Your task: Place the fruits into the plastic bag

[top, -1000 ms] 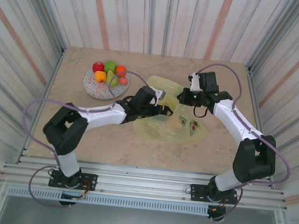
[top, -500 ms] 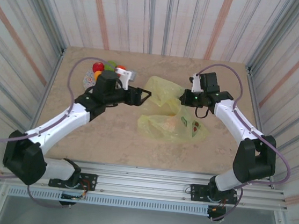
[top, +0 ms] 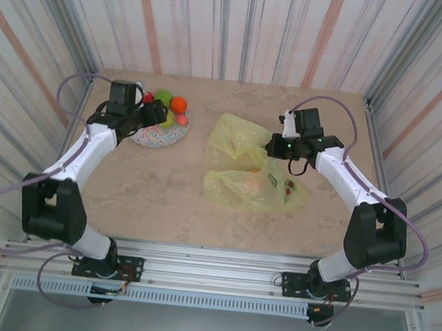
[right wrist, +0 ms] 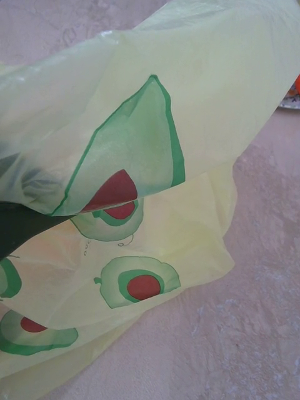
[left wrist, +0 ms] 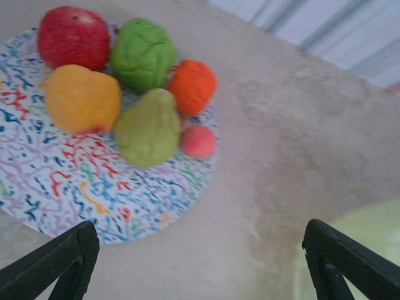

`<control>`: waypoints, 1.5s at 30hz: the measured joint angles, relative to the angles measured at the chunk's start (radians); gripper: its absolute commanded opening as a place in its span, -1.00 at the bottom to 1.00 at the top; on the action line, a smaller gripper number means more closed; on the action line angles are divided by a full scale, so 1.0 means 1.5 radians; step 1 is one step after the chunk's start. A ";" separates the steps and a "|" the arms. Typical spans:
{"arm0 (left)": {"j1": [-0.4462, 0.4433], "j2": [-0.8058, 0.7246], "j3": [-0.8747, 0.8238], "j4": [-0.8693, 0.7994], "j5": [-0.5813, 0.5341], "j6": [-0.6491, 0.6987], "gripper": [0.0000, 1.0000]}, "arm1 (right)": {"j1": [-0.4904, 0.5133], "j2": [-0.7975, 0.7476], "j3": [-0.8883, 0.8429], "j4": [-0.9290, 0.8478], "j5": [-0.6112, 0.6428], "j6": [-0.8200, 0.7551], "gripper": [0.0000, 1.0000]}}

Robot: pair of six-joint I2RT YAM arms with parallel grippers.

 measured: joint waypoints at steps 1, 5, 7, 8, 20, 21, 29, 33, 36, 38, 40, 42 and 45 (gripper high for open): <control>0.007 0.023 0.012 -0.002 -0.005 0.001 0.74 | 0.000 0.003 0.000 0.001 0.000 0.000 -1.00; 0.047 0.127 0.062 -0.008 -0.017 0.000 0.71 | 0.000 0.010 0.000 0.003 0.000 0.000 -1.00; 0.063 0.172 0.088 -0.010 -0.019 0.000 0.71 | 0.000 0.012 0.000 0.003 0.000 0.000 -1.00; 0.070 0.194 0.100 -0.010 -0.019 0.000 0.71 | 0.000 0.014 0.000 0.003 0.000 0.000 -1.00; 0.108 0.367 0.225 -0.008 0.008 -0.003 0.72 | 0.000 0.026 0.000 0.004 -0.001 0.000 -1.00; 0.109 0.371 0.227 -0.006 0.010 -0.003 0.73 | 0.000 0.026 0.000 0.004 -0.001 0.000 -1.00; 0.113 0.395 0.240 0.003 0.027 -0.003 0.76 | 0.000 0.031 0.001 0.003 -0.001 -0.010 -1.00; 0.113 0.404 0.254 0.006 0.032 -0.003 0.69 | 0.000 0.037 0.001 0.003 -0.003 -0.010 -1.00; 0.114 0.412 0.264 0.006 0.037 -0.003 0.59 | 0.000 0.038 0.001 0.003 -0.005 -0.010 -1.00; 0.115 0.418 0.269 0.006 0.038 -0.003 0.50 | 0.000 0.038 0.001 0.003 -0.005 -0.010 -1.00; 0.116 0.424 0.271 0.005 0.038 -0.003 0.43 | 0.000 0.038 0.001 0.003 -0.005 -0.010 -1.00; 0.116 0.427 0.272 0.005 0.038 -0.003 0.36 | 0.000 0.038 0.001 0.003 -0.006 -0.010 -1.00; 0.117 0.427 0.277 0.000 0.037 -0.002 0.28 | 0.000 0.038 0.001 0.003 -0.007 -0.010 -1.00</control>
